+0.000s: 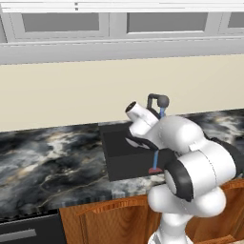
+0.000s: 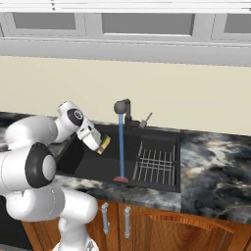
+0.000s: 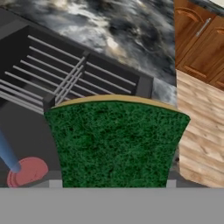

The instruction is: Soak the sponge with water for a few seconds and then drop it inside the sink.

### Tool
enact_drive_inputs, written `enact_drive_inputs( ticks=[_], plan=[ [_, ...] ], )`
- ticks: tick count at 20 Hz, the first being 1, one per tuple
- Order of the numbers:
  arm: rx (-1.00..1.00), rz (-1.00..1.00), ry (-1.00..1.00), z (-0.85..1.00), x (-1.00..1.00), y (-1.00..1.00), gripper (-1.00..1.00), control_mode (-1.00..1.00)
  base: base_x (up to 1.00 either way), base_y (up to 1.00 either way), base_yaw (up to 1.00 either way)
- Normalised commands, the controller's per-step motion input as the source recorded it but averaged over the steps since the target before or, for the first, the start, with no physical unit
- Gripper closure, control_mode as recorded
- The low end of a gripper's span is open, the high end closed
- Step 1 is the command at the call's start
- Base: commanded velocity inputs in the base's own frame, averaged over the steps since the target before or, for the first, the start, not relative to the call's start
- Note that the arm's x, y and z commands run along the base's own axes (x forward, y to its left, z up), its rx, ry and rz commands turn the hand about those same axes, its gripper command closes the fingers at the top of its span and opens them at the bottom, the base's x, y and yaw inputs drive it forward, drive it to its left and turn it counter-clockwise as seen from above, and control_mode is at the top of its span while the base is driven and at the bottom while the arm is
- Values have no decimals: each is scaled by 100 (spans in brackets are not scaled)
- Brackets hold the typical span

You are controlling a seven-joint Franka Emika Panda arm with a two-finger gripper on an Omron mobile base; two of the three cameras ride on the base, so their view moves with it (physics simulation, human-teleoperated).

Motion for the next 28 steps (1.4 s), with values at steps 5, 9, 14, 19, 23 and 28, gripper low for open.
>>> enact_drive_inputs(
  ticks=[5, 9, 14, 19, 23, 28],
  plan=[
    [0, -2, 0, -1, 26, 0, 100, -100, 0, 0, 0],
    [0, -3, 0, -7, 19, 0, 100, -100, 0, 0, 0],
    [0, -4, 0, -19, 13, 0, 100, -100, 0, 0, 0],
    [0, -6, 0, -25, 5, -10, 100, -100, 0, 0, 0],
    [0, -8, 0, -7, 1, -17, 100, -100, 0, 0, 0],
    [0, -5, 0, -4, 0, -20, 100, -100, 0, 0, 0]
  ],
)
